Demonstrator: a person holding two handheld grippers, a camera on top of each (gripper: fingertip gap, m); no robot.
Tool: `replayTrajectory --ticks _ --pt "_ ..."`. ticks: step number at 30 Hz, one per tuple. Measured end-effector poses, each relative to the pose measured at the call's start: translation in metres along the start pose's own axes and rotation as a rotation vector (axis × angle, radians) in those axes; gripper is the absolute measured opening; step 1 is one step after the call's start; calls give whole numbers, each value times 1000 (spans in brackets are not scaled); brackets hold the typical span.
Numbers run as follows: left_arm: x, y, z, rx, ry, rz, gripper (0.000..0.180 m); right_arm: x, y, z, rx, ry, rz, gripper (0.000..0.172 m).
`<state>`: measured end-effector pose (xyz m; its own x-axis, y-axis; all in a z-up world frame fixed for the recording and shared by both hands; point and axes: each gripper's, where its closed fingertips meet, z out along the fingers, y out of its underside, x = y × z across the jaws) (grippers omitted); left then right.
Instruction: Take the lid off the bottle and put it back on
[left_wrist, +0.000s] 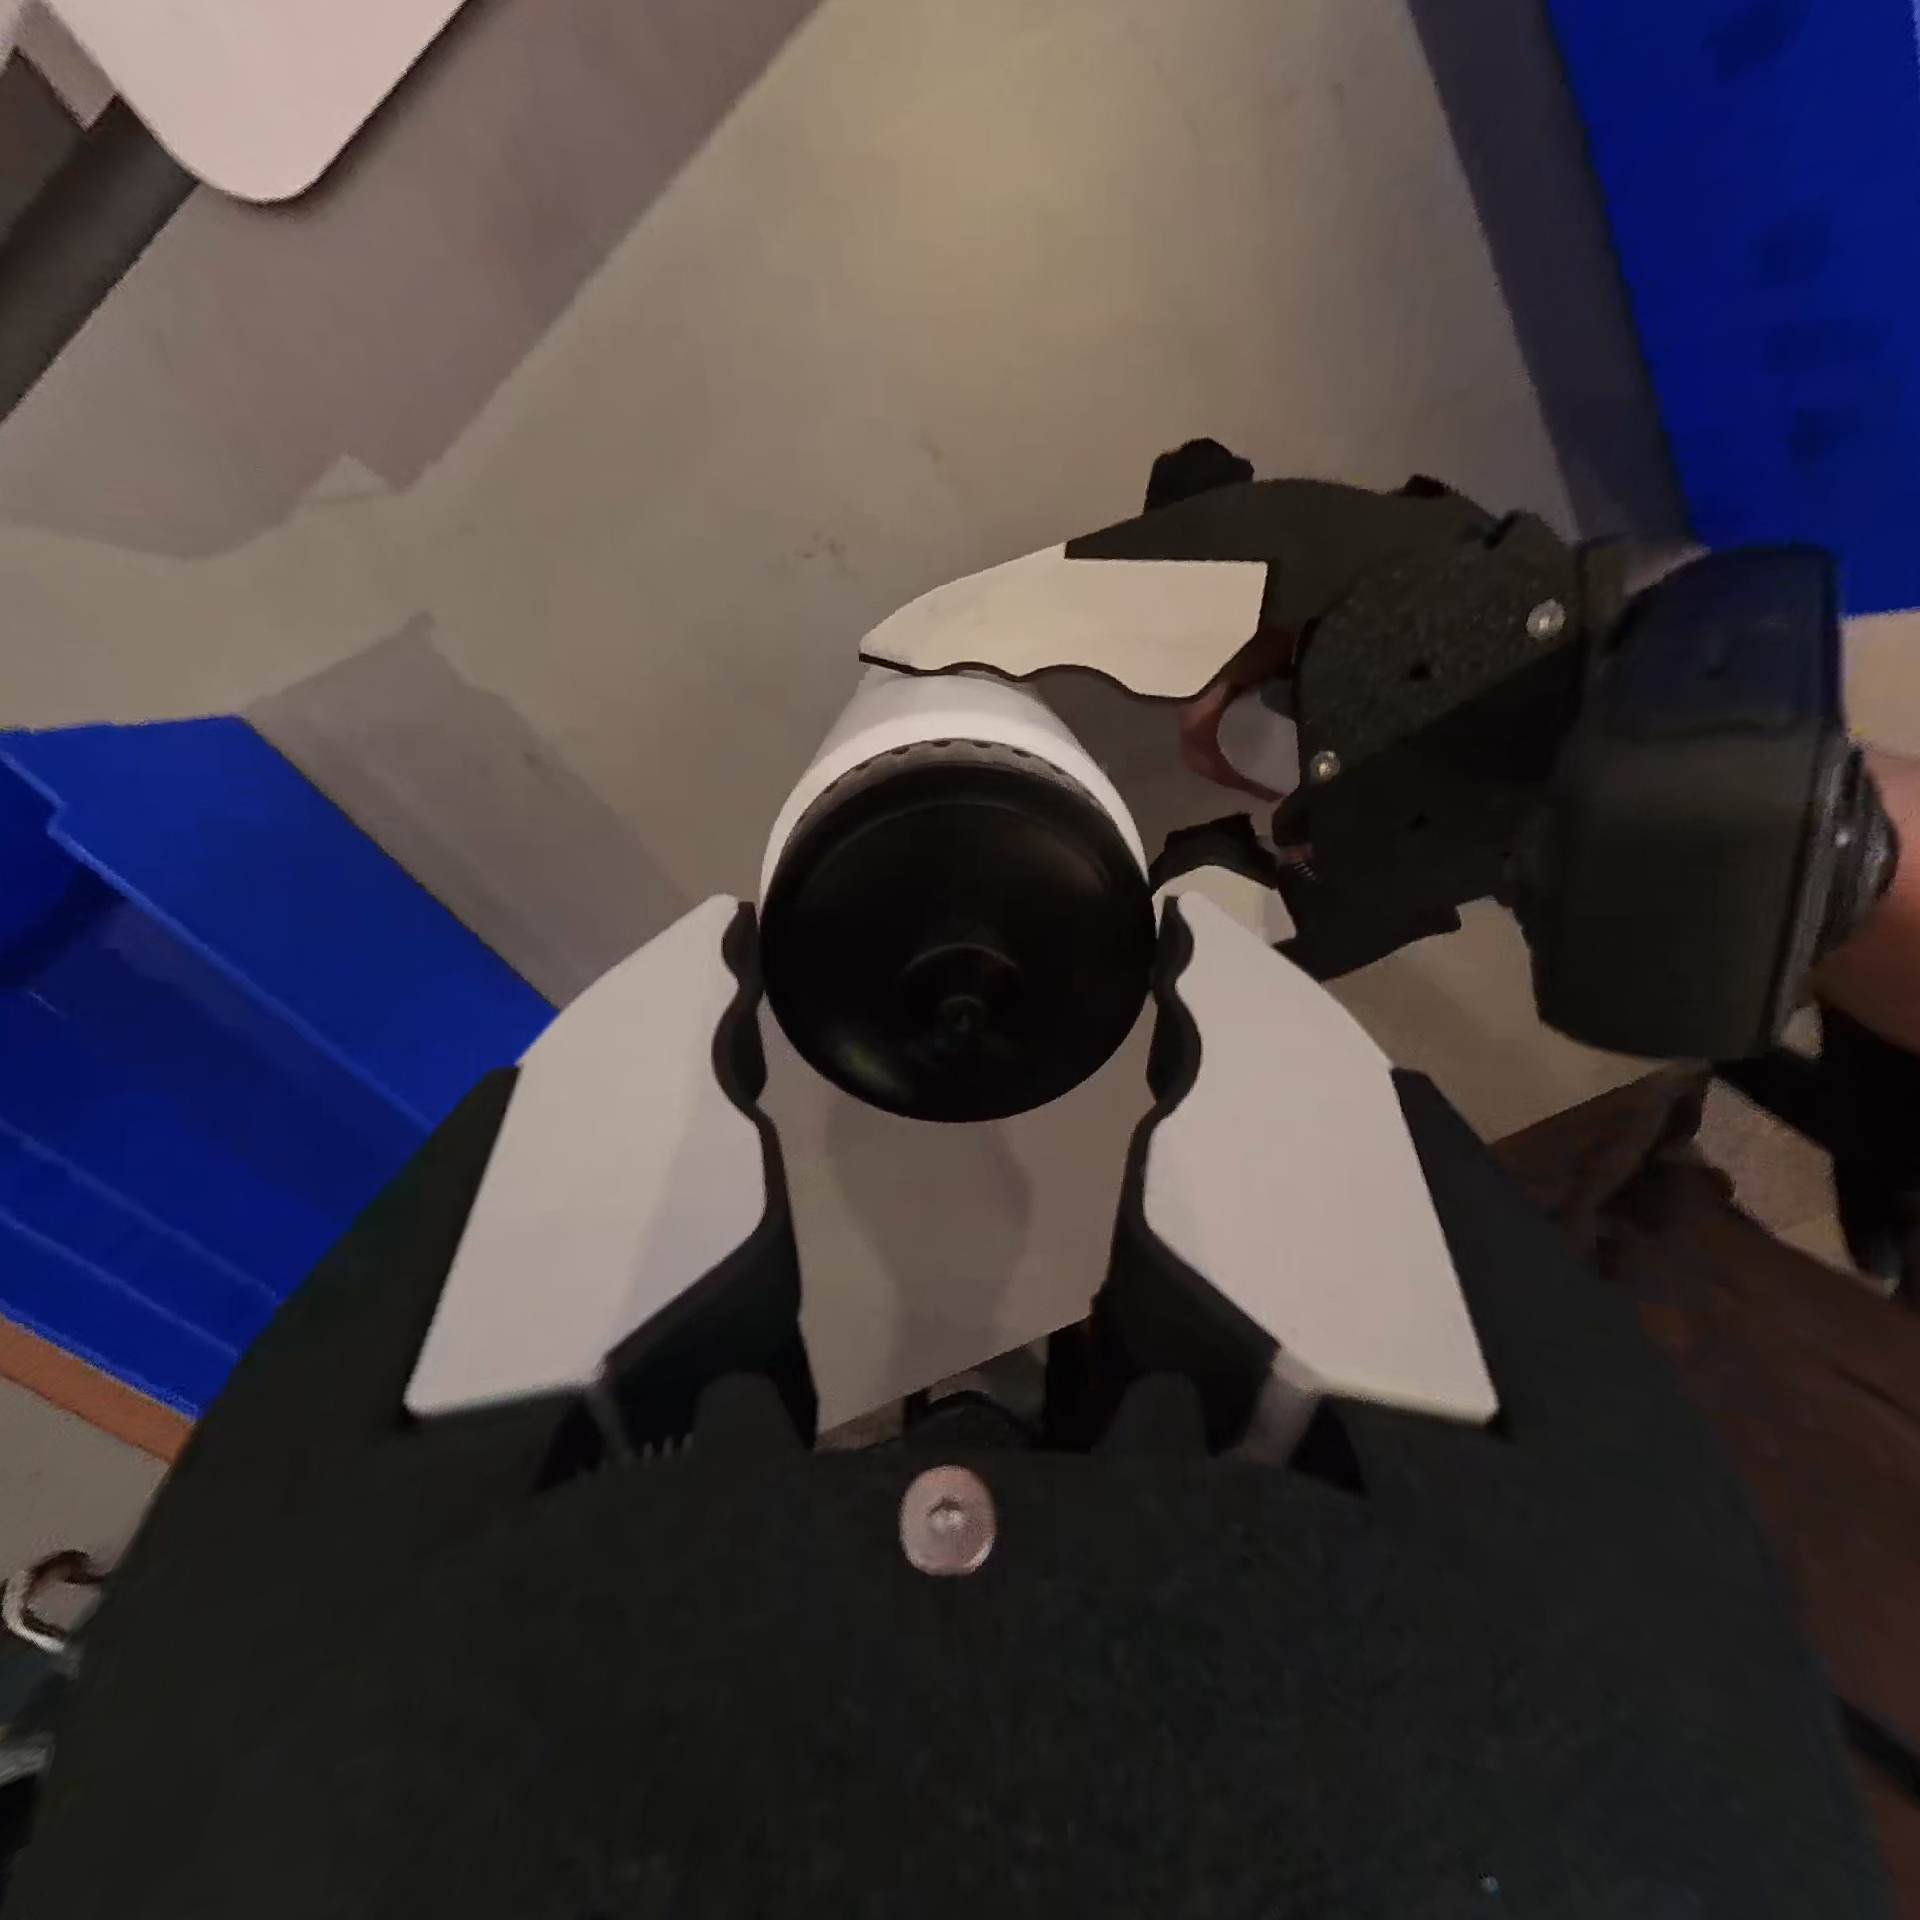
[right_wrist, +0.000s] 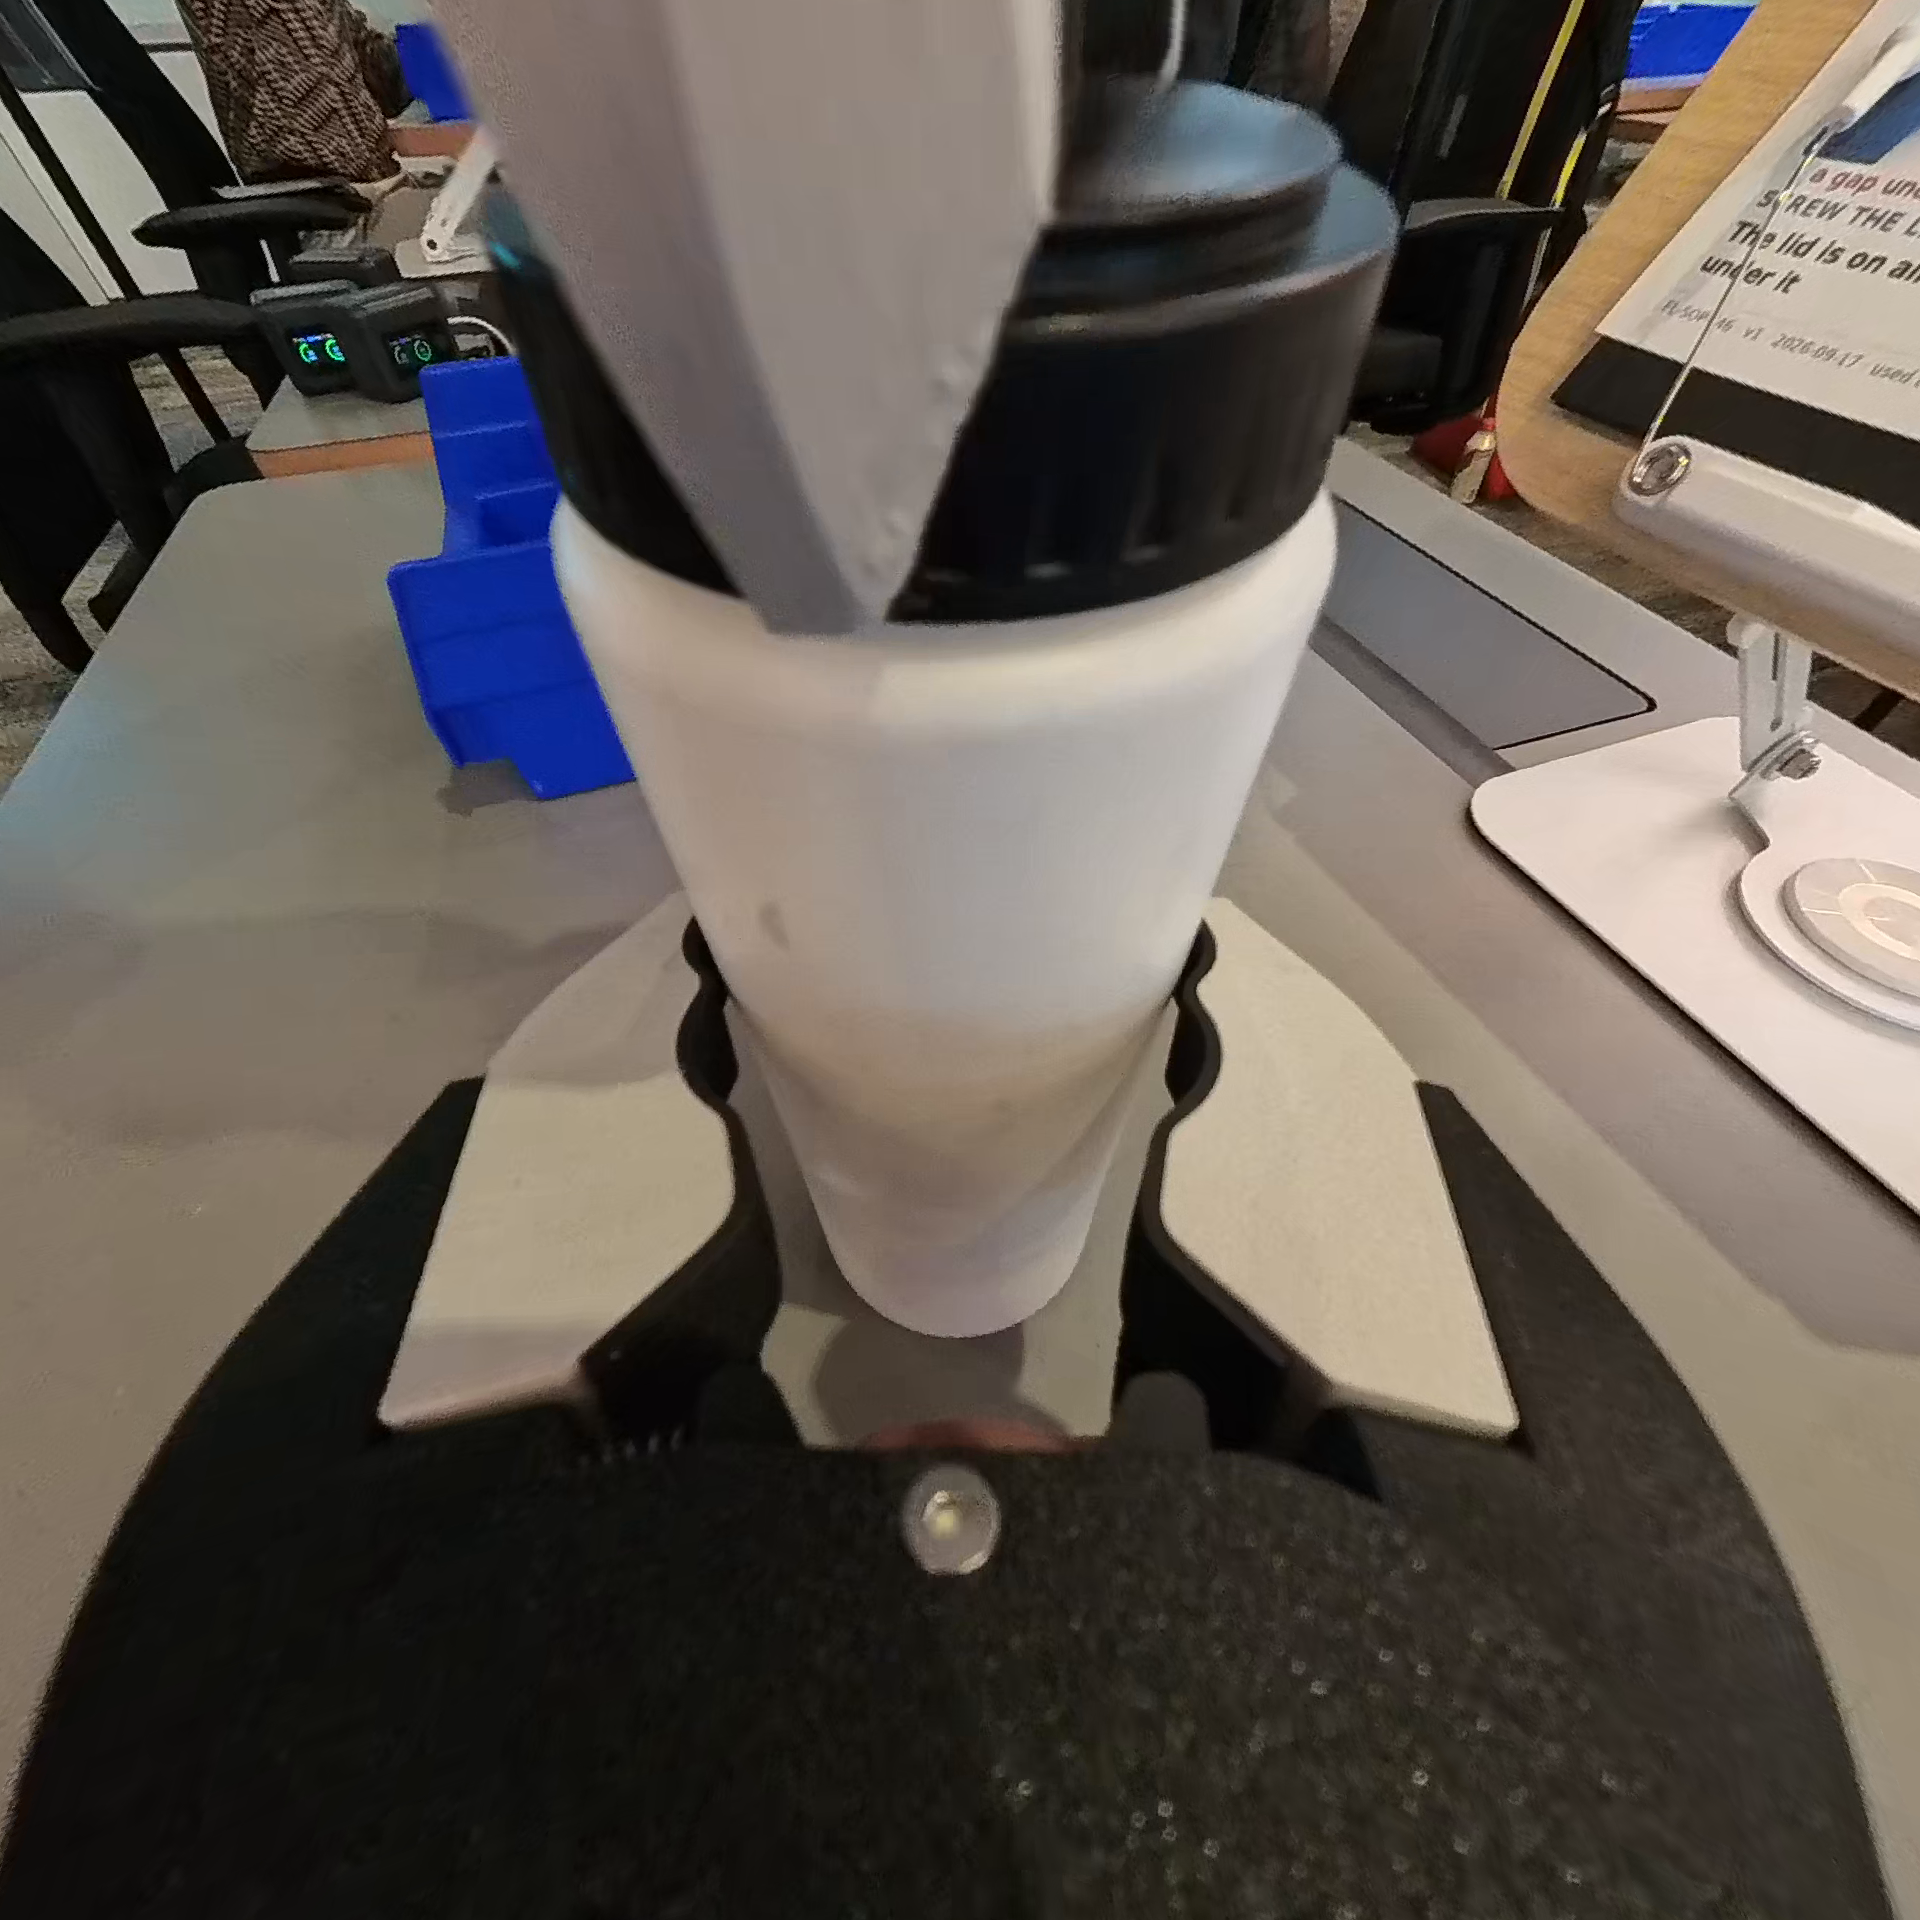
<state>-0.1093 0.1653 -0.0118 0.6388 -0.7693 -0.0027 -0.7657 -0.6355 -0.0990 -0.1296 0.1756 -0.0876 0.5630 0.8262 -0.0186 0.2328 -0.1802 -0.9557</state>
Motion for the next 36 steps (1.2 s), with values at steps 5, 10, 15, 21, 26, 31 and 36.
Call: replayTrajectory --ticks 5,10,15,21,26,31,36 --pt "-2 4 1 -19 18 280 72 -1 0 1 4 -5 -1 83" --pt "-8 11 3 -73 -35 598 74 -2 -1 2 6 -6 -2 83" --pt "-13 12 3 -119 -73 815 75 -1 -1 2 14 -13 2 83" --pt "-9 16 -9 -102 55 625 69 -2 -1 2 9 -7 -2 83" --pt "6 15 -32 55 156 345 106 -1 -1 4 1 14 1 83" --pt "3 15 -23 81 153 -132 120 -1 -1 6 -16 45 10 83" --pt "-7 10 -9 77 87 -315 122 0 -1 7 -31 67 16 83"
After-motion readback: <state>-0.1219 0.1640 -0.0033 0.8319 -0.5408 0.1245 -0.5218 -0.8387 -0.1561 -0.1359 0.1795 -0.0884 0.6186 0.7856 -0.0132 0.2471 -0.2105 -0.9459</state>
